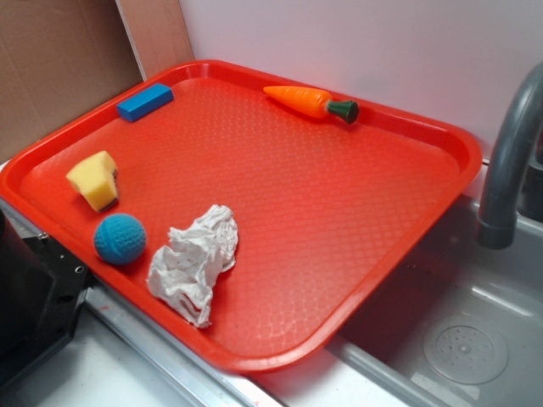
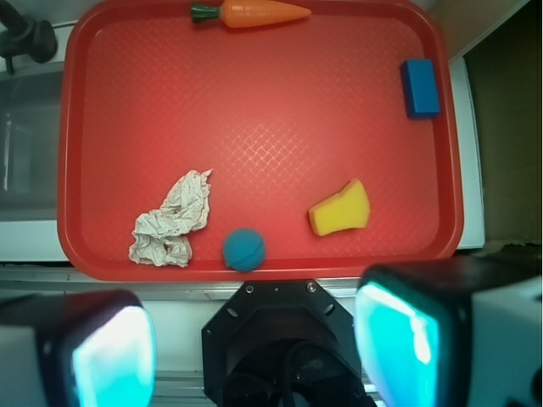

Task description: Grab the green sponge.

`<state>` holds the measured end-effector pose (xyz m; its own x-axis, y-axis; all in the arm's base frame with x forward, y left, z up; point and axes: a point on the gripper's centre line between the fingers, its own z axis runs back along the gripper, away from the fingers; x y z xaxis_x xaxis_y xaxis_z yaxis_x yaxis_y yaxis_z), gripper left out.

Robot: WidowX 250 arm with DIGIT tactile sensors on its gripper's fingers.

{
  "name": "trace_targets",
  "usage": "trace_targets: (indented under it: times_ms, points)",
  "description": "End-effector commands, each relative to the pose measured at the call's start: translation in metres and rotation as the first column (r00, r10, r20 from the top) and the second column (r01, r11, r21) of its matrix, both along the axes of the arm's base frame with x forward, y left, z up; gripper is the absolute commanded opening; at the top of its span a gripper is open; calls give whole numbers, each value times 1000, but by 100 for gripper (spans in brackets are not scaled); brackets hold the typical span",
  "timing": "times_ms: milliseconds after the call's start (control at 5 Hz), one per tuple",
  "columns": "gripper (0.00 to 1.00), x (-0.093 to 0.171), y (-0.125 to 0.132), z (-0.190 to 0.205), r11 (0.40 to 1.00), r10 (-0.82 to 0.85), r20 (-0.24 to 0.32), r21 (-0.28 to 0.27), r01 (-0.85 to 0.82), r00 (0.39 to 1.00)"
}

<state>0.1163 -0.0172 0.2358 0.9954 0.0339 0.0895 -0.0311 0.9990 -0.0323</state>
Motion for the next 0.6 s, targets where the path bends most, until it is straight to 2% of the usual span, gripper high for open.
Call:
trace_targets:
  times_ms: [0,200,400]
  points:
    - [100,0,0,0,1000,0,0,0,0,1000]
    - [100,17,50,-45,975,219,-74,-18,-221,973]
    - [100,31,76,-68,891,454,-19,-22,-454,891]
